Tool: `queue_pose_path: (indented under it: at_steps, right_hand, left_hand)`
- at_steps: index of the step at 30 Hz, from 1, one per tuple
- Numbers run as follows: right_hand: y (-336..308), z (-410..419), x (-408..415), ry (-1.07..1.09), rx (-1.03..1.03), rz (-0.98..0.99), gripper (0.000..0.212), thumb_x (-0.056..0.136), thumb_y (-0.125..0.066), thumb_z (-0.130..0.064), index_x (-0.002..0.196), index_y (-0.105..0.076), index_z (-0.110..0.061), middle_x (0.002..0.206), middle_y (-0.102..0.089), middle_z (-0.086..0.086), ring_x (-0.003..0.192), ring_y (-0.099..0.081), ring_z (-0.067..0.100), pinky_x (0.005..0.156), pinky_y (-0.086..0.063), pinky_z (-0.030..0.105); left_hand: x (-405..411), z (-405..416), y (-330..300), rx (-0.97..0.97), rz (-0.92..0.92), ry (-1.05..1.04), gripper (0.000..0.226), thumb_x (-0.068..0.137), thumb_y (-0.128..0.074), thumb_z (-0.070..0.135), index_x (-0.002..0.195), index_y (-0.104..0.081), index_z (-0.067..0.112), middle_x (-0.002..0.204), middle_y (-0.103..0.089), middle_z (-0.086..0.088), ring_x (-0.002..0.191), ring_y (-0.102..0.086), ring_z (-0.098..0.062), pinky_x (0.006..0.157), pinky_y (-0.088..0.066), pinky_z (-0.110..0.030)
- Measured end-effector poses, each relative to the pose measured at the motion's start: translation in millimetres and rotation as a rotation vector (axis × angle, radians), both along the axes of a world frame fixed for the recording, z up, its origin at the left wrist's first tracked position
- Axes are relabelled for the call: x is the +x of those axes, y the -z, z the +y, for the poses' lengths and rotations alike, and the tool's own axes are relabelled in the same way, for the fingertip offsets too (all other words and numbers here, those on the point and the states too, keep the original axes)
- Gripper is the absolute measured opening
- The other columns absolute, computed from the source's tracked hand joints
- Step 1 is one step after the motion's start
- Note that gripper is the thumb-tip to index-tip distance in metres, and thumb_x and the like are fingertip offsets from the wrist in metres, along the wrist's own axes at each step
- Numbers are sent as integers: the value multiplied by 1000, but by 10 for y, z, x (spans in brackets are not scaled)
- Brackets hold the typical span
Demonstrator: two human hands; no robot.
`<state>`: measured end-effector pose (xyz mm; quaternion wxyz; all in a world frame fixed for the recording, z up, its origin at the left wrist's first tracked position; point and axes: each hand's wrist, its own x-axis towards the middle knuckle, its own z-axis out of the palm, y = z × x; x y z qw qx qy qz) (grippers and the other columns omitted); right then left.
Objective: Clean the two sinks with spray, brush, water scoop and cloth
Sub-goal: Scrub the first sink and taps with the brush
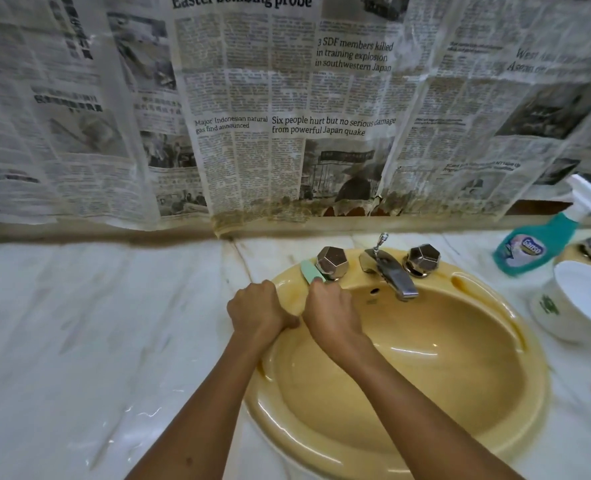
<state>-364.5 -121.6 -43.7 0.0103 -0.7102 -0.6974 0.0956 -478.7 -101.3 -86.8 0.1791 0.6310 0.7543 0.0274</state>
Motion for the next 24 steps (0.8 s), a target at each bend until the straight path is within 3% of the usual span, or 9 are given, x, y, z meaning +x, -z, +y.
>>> queue_pose_path:
  at_steps: [9, 14, 17, 21, 24]
  right_hand:
    - [3, 445, -167, 20, 12, 71, 20, 90, -48, -1, 107, -59, -3, 109, -64, 20, 102, -61, 39, 69, -40, 36]
    - [232, -293, 164, -7, 65, -26, 27, 97, -41, -13, 122, -53, -7, 104, -66, 14, 92, -64, 36, 61, -35, 33]
    - [272, -163, 178, -38, 98, -34, 27, 98, -42, -15, 120, -55, -7, 101, -67, 16, 88, -65, 38, 59, -34, 33]
    - [301, 335, 34, -14, 120, 83, 23, 97, -43, -16, 109, -60, -7, 94, -67, 19, 87, -64, 40, 59, -34, 34]
    - [383, 93, 236, -26, 161, 145, 26, 98, -43, -23, 112, -61, -11, 86, -68, 17, 81, -63, 40, 57, -38, 36]
  left_hand:
    - [-21, -8, 47, -13, -48, -5, 62, 58, -79, 63, 103, -60, 24, 99, -67, 2, 95, -63, -22, 63, -37, -28]
    - [-16, 23, 26, -14, -12, 8, 67, 61, -80, 63, 109, -60, 21, 107, -66, -2, 102, -63, -25, 66, -38, -29]
    - [-19, 14, 13, -12, -29, 2, 69, 59, -79, 65, 108, -60, 20, 106, -67, -2, 100, -64, -25, 65, -39, -29]
    - [-28, -18, 18, -2, -28, 3, 70, 58, -78, 69, 106, -59, 21, 102, -66, -1, 96, -64, -24, 64, -37, -29]
    - [-24, -16, 11, -6, -27, 1, 68, 60, -80, 65, 107, -59, 20, 104, -66, -2, 98, -64, -24, 65, -37, -29]
